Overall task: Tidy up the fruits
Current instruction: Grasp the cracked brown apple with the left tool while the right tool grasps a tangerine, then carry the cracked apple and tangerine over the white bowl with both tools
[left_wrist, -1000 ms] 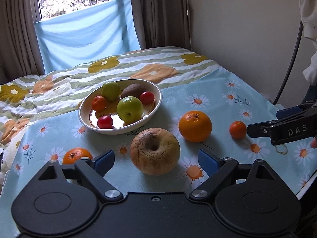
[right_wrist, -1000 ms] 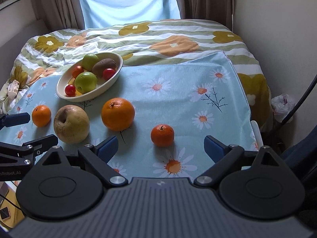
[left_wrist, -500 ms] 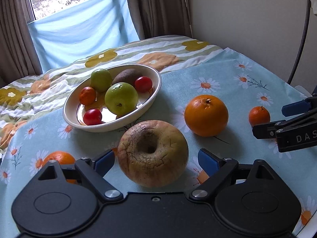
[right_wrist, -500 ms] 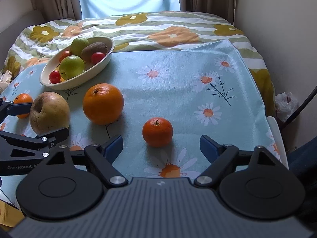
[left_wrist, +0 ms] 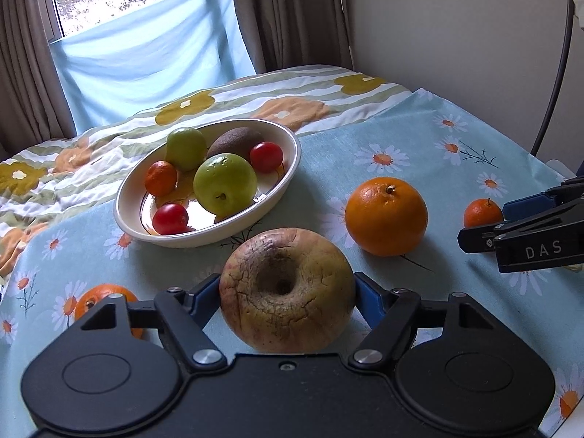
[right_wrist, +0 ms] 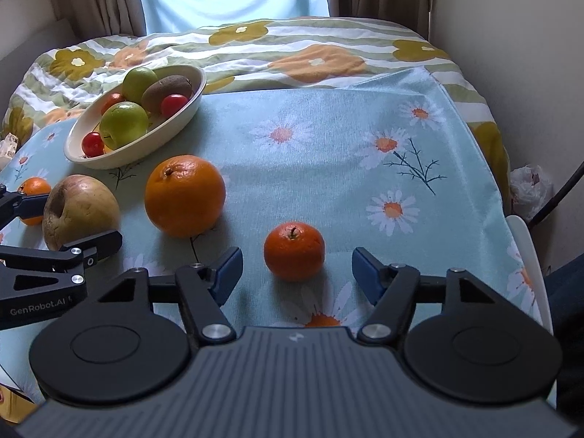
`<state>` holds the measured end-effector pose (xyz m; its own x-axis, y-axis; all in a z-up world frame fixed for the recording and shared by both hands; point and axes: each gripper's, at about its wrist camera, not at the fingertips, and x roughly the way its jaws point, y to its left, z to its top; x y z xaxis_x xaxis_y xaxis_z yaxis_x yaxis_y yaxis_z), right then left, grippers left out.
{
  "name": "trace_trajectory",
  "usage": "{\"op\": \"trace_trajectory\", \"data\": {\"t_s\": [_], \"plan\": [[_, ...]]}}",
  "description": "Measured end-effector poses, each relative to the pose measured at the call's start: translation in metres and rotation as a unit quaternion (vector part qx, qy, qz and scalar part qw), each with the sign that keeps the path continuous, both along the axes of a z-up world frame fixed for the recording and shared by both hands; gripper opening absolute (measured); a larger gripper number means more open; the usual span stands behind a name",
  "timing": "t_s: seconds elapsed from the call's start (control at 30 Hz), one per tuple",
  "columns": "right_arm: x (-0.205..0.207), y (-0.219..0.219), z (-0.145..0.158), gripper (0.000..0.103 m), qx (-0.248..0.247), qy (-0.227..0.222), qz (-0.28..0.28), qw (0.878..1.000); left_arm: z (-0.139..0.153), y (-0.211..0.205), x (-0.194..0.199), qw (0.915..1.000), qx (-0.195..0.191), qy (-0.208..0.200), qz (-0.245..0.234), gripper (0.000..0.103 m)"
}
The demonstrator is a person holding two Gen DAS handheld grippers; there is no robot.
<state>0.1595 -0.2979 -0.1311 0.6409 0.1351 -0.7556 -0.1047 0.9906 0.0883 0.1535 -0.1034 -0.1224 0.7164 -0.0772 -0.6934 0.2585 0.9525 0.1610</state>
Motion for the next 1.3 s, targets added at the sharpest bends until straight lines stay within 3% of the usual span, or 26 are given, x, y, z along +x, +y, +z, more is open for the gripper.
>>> {"op": "trace_trajectory", "data": {"t_s": [0.2, 0.3, 0.37, 0.83, 1.3], "plan": [[0.004, 0.002, -0.002, 0.070, -0.002, -0.001, 0.003, 1.000, 0.000, 0.002, -0.003, 1.0000, -0.005, 0.000, -0.002, 0.079], [0.007, 0.006, -0.004, 0.063, -0.004, 0.000, 0.005, 1.000, 0.000, 0.004, -0.003, 0.9999, -0.010, 0.002, -0.001, 0.079], [0.008, 0.007, -0.003, 0.051, -0.009, -0.001, 0.007, 1.000, 0.000, 0.005, -0.004, 0.9999, -0.013, 0.003, -0.001, 0.079], [-0.001, 0.022, 0.025, 0.050, -0.011, -0.021, 0.030, 0.999, 0.018, 0.023, -0.022, 0.9991, -0.033, -0.004, 0.028, 0.079], [-0.009, 0.046, 0.089, 0.050, 0.004, -0.047, 0.065, 0.997, 0.089, 0.052, -0.042, 0.9931, -0.085, -0.032, 0.074, 0.079]]}}
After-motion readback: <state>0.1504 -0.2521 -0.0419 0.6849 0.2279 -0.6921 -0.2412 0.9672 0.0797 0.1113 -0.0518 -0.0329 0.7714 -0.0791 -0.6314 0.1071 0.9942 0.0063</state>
